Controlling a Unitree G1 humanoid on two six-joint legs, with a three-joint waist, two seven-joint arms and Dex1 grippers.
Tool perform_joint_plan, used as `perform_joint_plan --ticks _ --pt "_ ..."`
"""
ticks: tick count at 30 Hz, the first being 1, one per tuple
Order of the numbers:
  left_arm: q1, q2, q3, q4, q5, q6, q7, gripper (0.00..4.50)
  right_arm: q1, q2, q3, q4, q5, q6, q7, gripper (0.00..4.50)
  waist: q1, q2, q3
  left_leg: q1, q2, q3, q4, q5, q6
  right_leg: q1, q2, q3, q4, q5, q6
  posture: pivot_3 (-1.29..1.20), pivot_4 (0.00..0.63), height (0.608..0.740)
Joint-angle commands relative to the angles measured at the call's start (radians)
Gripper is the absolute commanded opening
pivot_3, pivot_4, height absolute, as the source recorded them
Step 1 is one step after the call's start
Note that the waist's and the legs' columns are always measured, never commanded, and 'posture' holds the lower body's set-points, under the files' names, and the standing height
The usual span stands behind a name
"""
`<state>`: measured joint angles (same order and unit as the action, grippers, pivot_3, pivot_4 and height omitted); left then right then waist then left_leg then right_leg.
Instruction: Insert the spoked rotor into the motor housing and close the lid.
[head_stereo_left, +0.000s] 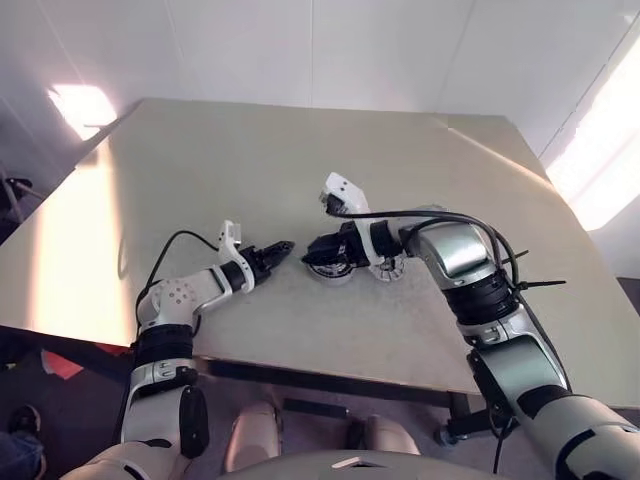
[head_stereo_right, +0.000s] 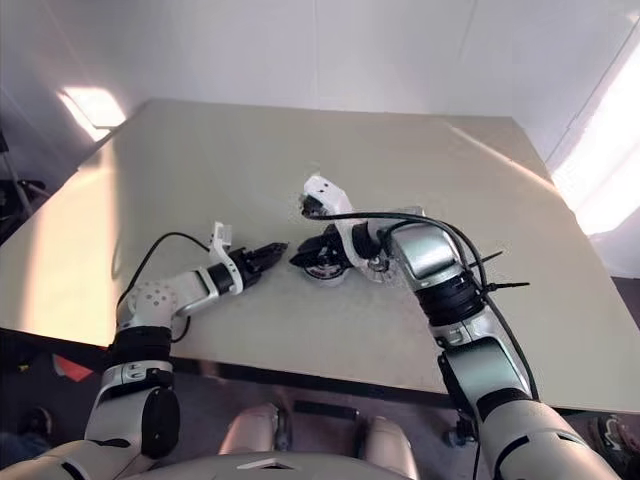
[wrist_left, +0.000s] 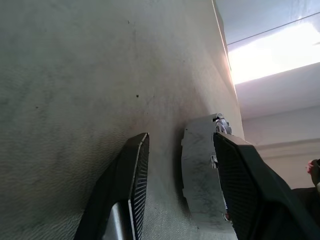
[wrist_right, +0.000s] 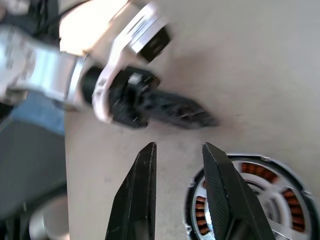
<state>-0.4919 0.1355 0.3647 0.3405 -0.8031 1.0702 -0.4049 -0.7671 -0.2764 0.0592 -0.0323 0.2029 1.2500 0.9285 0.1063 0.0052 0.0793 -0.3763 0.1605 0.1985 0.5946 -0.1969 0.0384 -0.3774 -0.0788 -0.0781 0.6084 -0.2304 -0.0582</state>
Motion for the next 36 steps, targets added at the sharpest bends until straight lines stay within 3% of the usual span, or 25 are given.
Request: perform_joint_plan --ticks 1,5,10,14,23,35,36 --pt "-0.022 0.01 -0.009 -0.014 -0.009 -0.01 -0.033 2.2 -0.027 0.043 -0.287 -0.043 -0.011 0.257 -0.179 1.61 0.001 0.0 0.0 0.0 0.0 0.0 0.0 0.0 0.0 0.0 0.0 0.0 0.0 0.0 0.0 0.0 0.0 0.74" --pt "-0.035 0.024 -0.029 0.02 0.004 0.002 -0.047 2.2 0.103 0.079 -0.547 -0.116 -0.023 0.364 -0.363 1.61 0.019 0.0 -0.001 0.002 0.0 0.0 0.0 0.001 -0.002 0.001 0.0 0.0 0.0 0.0 0.0 0.0 0.0 0.74" --pt "-0.081 0.046 -0.074 0.085 0.032 0.024 -0.081 2.2 0.351 0.156 -0.665 -0.343 0.072 0.364 -0.516 1.61 0.027 0.001 -0.001 0.009 -0.002 0.0 -0.01 0.004 -0.009 0.004 0.0 0.002 -0.001 -0.001 0.002 0.0 0.0 0.74" --pt "-0.13 0.059 -0.111 0.146 0.062 0.025 -0.122 2.2 0.451 0.247 -0.72 -0.479 0.185 0.364 -0.634 1.61 0.027 0.006 -0.003 0.012 -0.004 0.0 -0.018 0.009 -0.015 0.001 0.0 0.003 -0.001 -0.004 0.009 0.0 0.0 0.74" --pt "-0.192 0.075 -0.162 0.223 0.117 0.023 -0.192 2.2 0.471 0.417 -0.832 -0.525 0.383 0.364 -0.903 1.61 0.027 0.006 -0.004 0.013 -0.005 0.0 -0.021 0.01 -0.017 0.002 -0.001 0.003 -0.002 -0.005 0.01 0.0 0.0 0.74" --pt "-0.161 0.08 -0.137 0.18 0.125 0.033 -0.178 2.2 0.381 0.448 -0.872 -0.362 0.679 0.364 -1.176 1.61 0.025 0.007 -0.004 0.013 -0.006 -0.001 -0.023 0.011 -0.019 0.001 -0.001 0.003 -0.002 -0.003 0.013 0.0 0.0 0.74" --pt "-0.159 0.082 -0.132 0.177 0.123 0.032 -0.175 2.2 0.378 0.439 -0.865 -0.351 0.705 0.364 -1.191 1.77 0.025 0.007 -0.004 0.013 -0.006 -0.001 -0.023 0.011 -0.019 0.001 -0.001 0.003 -0.002 -0.003 0.013 0.0 0.0 0.74"
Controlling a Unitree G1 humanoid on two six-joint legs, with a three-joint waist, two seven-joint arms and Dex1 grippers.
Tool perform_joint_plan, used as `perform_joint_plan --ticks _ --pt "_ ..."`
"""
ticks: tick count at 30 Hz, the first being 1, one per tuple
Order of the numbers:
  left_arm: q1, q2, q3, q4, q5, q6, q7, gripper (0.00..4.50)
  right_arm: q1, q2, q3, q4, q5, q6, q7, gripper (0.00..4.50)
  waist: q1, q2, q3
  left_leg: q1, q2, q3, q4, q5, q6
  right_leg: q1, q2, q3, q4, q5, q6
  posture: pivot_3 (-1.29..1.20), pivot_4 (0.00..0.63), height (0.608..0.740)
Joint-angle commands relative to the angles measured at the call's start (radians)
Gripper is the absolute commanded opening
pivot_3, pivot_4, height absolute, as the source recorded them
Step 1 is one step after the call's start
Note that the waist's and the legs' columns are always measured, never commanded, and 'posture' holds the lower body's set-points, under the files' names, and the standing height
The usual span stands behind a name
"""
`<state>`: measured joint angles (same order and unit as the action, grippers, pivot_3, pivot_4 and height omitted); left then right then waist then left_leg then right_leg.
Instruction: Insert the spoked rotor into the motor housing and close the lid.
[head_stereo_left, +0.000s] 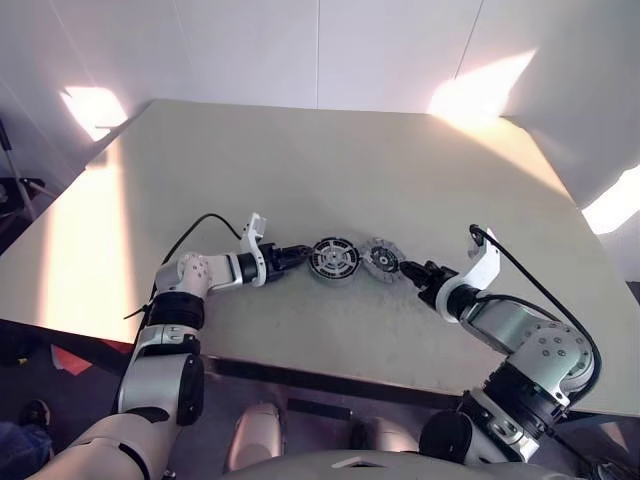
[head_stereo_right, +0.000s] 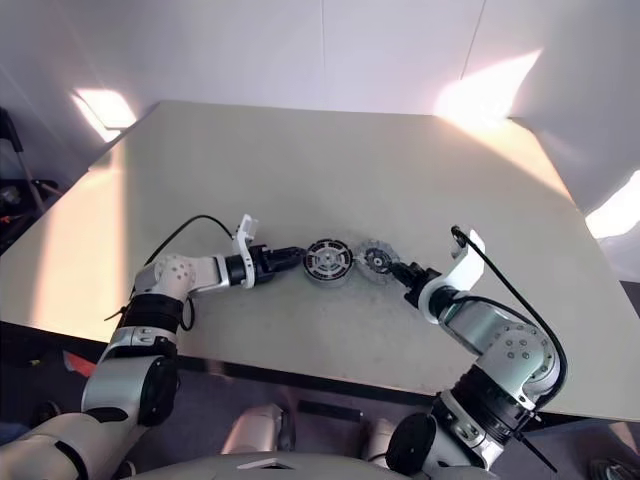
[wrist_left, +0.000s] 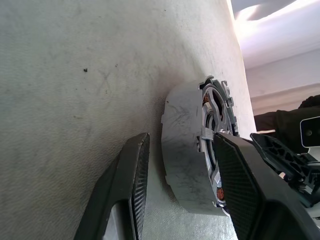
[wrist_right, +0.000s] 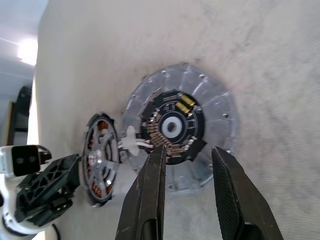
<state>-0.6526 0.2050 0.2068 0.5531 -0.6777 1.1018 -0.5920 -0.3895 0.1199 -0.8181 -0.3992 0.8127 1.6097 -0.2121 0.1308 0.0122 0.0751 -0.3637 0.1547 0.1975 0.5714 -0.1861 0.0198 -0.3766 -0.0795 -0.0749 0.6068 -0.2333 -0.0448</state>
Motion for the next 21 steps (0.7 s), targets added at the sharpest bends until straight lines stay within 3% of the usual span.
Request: perform_joint_plan --ticks 1,9,21 --pt "0.002 0.014 0.029 -0.036 -0.003 0.0 0.014 2.2 -0.002 0.035 0.016 0.026 0.118 0.005 -0.068 1.94 0.0 0.0 0.0 0.0 0.0 0.0 0.0 0.0 0.0 -0.001 0.0 0.0 0.0 0.0 0.0 0.0 0.0 0.74" --pt "0.011 0.007 0.041 -0.05 -0.004 0.0 0.026 2.2 0.02 -0.062 0.068 0.042 0.308 0.005 -0.174 4.46 -0.001 0.0 0.0 0.0 0.0 0.0 0.0 0.0 -0.001 0.0 0.0 0.0 0.0 0.0 0.001 0.0 0.0 0.74" --pt "0.009 -0.007 0.033 -0.052 -0.001 -0.002 0.031 2.2 0.158 -0.185 0.158 0.062 0.663 -0.07 -0.398 4.46 0.007 0.0 -0.001 -0.001 -0.001 -0.001 0.0 0.0 -0.001 0.0 0.0 -0.001 0.0 0.0 0.003 0.0 0.0 0.74"
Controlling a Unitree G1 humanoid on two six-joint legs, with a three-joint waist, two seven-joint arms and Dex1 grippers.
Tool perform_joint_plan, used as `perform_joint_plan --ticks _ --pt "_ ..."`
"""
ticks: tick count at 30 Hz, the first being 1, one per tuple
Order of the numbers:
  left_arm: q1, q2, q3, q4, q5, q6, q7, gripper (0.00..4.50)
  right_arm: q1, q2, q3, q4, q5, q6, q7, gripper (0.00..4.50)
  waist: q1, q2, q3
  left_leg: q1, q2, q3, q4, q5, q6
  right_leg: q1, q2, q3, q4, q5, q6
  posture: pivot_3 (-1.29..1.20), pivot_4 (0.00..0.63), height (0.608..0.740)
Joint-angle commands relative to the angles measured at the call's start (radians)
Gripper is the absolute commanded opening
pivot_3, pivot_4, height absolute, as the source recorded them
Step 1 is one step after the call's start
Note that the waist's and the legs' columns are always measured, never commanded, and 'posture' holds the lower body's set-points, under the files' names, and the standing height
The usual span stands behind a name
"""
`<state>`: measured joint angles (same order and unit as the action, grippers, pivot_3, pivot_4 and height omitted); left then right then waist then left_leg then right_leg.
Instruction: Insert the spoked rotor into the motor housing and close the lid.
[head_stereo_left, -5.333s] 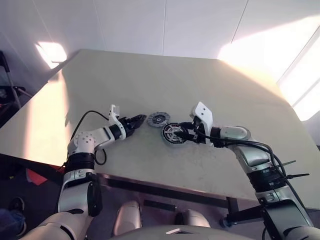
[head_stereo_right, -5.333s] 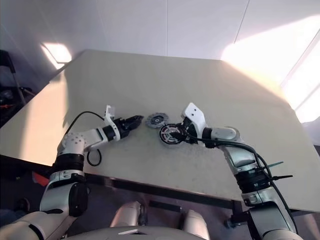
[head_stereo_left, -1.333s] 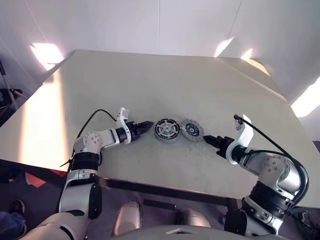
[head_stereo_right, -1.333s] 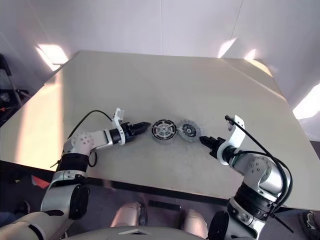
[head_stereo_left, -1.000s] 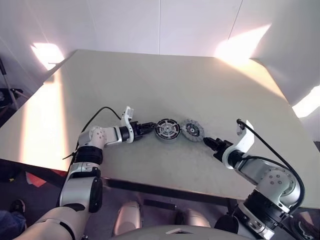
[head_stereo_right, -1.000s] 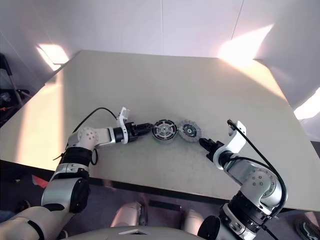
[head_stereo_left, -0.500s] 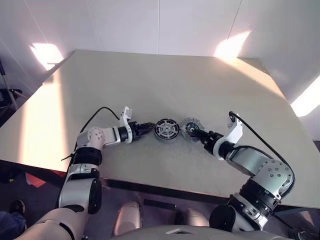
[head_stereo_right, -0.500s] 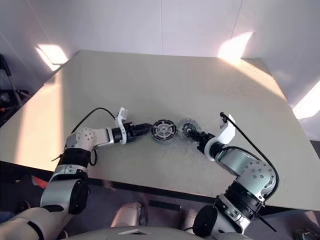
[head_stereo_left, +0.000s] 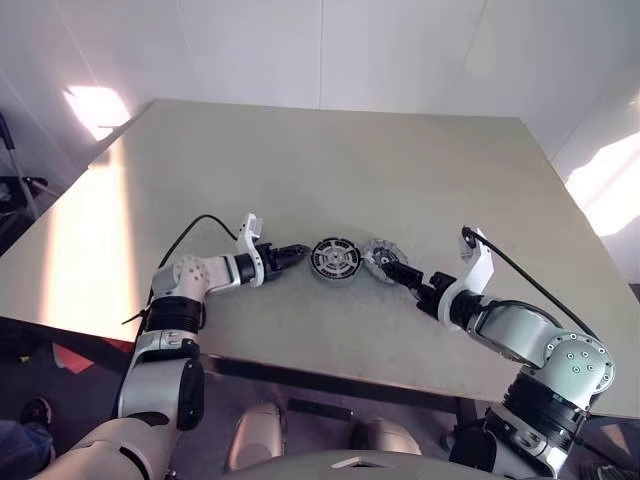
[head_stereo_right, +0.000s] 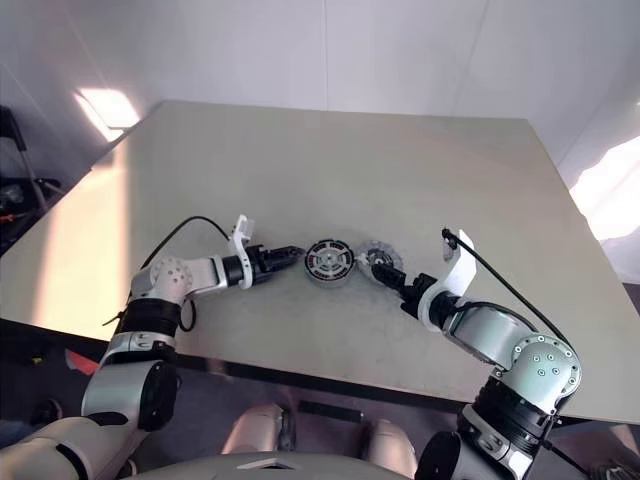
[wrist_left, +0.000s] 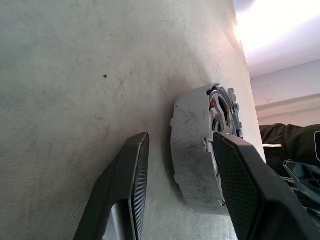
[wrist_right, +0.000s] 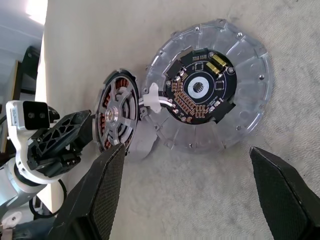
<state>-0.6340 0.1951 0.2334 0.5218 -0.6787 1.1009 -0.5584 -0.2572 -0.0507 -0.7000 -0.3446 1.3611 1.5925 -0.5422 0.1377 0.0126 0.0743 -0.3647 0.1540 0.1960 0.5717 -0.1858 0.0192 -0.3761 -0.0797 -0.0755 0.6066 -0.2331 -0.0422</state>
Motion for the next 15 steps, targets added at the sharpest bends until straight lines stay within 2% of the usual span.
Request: perform_joint_plan --ticks 1,6,15 --pt "-0.009 0.004 0.006 -0.022 0.0 0.001 -0.002 2.2 0.039 -0.017 0.059 0.016 0.148 -0.088 -0.096 4.46 0.0 0.0 0.0 0.0 0.0 0.0 0.0 0.0 0.0 0.0 0.0 0.0 0.0 0.0 0.0 0.0 0.0 0.74" --pt "0.0 0.014 0.006 -0.037 -0.001 0.011 -0.002 2.2 0.065 -0.028 0.17 0.073 0.264 -0.279 -0.209 4.46 -0.004 0.0 -0.001 0.0 0.0 0.0 0.0 0.0 0.0 0.0 0.0 0.0 0.0 0.0 0.0 0.0 0.0 0.74" --pt "-0.011 0.032 0.002 -0.018 0.011 -0.002 -0.007 2.2 -0.022 -0.066 0.279 0.178 0.175 -0.509 -0.136 4.46 -0.011 -0.002 -0.002 -0.001 0.0 0.0 0.001 0.0 -0.001 -0.001 0.0 0.0 0.0 0.0 0.0 0.0 0.0 0.74"
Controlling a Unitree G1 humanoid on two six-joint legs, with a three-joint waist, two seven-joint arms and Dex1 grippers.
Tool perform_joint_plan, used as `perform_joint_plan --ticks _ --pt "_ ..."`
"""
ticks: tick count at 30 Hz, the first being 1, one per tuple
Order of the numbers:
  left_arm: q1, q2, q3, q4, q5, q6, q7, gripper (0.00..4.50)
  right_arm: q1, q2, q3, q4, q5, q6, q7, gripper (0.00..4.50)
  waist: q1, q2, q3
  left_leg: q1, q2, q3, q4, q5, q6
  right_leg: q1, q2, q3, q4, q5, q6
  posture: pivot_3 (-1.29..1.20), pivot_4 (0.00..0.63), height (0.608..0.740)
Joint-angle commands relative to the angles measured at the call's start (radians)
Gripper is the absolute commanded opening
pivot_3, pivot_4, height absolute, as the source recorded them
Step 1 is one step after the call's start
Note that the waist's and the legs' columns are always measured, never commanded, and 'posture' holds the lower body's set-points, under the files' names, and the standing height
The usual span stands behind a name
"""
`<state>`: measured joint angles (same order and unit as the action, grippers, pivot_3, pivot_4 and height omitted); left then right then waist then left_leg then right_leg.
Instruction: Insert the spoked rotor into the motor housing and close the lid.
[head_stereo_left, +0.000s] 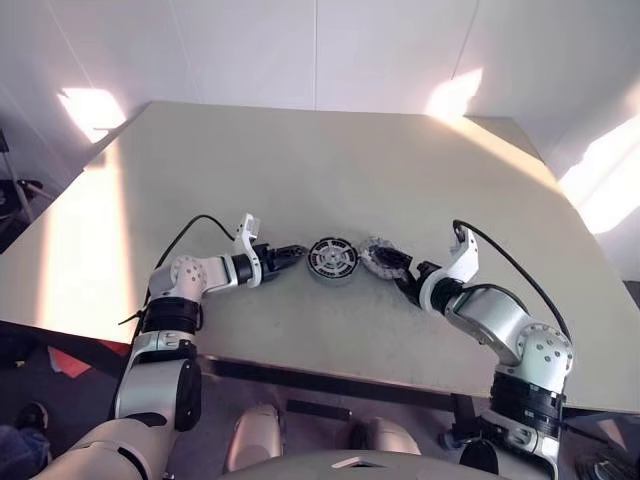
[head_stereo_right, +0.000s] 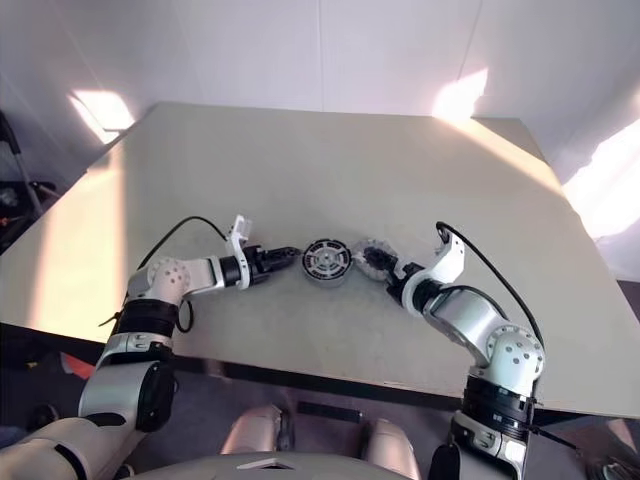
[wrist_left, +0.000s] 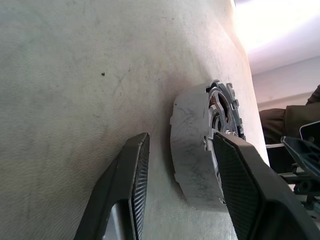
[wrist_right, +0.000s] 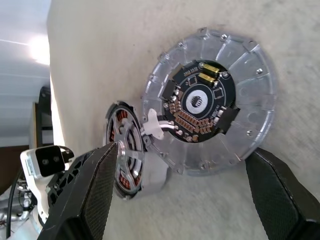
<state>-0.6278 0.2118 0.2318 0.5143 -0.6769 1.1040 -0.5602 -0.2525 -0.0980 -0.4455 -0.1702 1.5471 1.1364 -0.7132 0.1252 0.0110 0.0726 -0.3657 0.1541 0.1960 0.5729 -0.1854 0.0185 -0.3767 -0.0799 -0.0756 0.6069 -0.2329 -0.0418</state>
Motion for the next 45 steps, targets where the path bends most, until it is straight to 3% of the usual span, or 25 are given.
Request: perform_joint_plan --ticks 1,12,15,18,22,30,36,39,45 --pt "-0.021 0.016 0.003 -0.005 0.011 -0.01 -0.007 2.2 -0.04 -0.025 0.027 0.017 -0.029 -0.077 0.053 4.46 0.002 0.0 0.0 -0.001 0.0 0.0 0.0 0.0 0.0 0.0 0.0 0.0 0.0 0.0 0.0 0.0 0.0 0.74" --pt "-0.024 0.001 -0.01 0.005 0.031 -0.029 -0.021 2.2 -0.201 -0.051 0.081 0.073 -0.174 -0.242 0.287 4.46 0.001 0.0 0.0 -0.003 0.0 0.0 0.002 0.0 0.001 -0.003 0.0 0.0 0.001 0.0 0.0 0.0 0.0 0.74" --pt "-0.03 0.005 -0.014 0.014 0.039 -0.037 -0.03 2.2 -0.248 -0.058 0.094 0.098 -0.182 -0.235 0.317 4.46 0.001 0.0 0.0 -0.004 0.0 0.0 0.002 0.0 0.001 -0.003 0.0 0.0 0.002 0.001 0.0 0.0 0.0 0.74" --pt "-0.044 0.02 -0.006 0.033 0.049 -0.055 -0.033 2.2 -0.295 -0.072 0.114 0.08 -0.098 -0.177 0.325 4.46 0.001 0.0 0.0 -0.004 0.0 0.0 0.003 -0.001 0.002 -0.003 0.0 0.0 0.002 0.001 -0.002 0.0 0.0 0.74" --pt "-0.065 0.04 0.013 0.071 0.061 -0.087 -0.036 2.2 -0.326 -0.086 0.158 0.068 -0.005 -0.111 0.27 4.46 0.0 0.0 0.0 -0.004 0.0 0.0 0.003 -0.001 0.003 -0.003 0.0 0.0 0.002 0.004 -0.007 0.0 0.0 0.74" --pt "-0.133 0.075 0.041 0.189 0.085 -0.167 -0.05 2.2 -0.324 -0.093 0.226 0.105 -0.011 -0.088 0.226 4.46 0.002 0.0 0.0 -0.005 0.0 0.0 0.003 -0.002 0.003 -0.003 0.0 0.0 0.001 0.004 -0.007 0.0 0.0 0.74" --pt "-0.123 0.068 0.035 0.203 0.1 -0.178 -0.062 2.2 -0.335 -0.129 0.18 0.097 0.008 -0.134 0.203 4.46 0.004 -0.001 0.0 -0.01 0.0 0.0 0.004 -0.002 0.003 -0.008 0.0 0.0 0.002 0.005 -0.008 0.0 0.0 0.74" --pt "-0.114 0.057 0.033 0.198 0.103 -0.177 -0.063 2.2 -0.305 -0.157 0.164 0.117 0.009 -0.138 0.144 4.46 0.005 -0.001 0.0 -0.01 0.0 0.0 0.004 -0.002 0.003 -0.008 0.0 0.0 0.002 0.005 -0.008 0.0 0.0 0.74" --pt "-0.102 0.029 0.032 0.19 0.108 -0.176 -0.061 2.2 -0.1 -0.251 0.133 0.023 0.128 -0.122 0.007 4.46 0.024 -0.003 -0.002 -0.011 -0.001 -0.001 0.004 -0.003 0.005 -0.008 -0.001 -0.001 0.001 0.005 -0.008 0.0 0.0 0.74"
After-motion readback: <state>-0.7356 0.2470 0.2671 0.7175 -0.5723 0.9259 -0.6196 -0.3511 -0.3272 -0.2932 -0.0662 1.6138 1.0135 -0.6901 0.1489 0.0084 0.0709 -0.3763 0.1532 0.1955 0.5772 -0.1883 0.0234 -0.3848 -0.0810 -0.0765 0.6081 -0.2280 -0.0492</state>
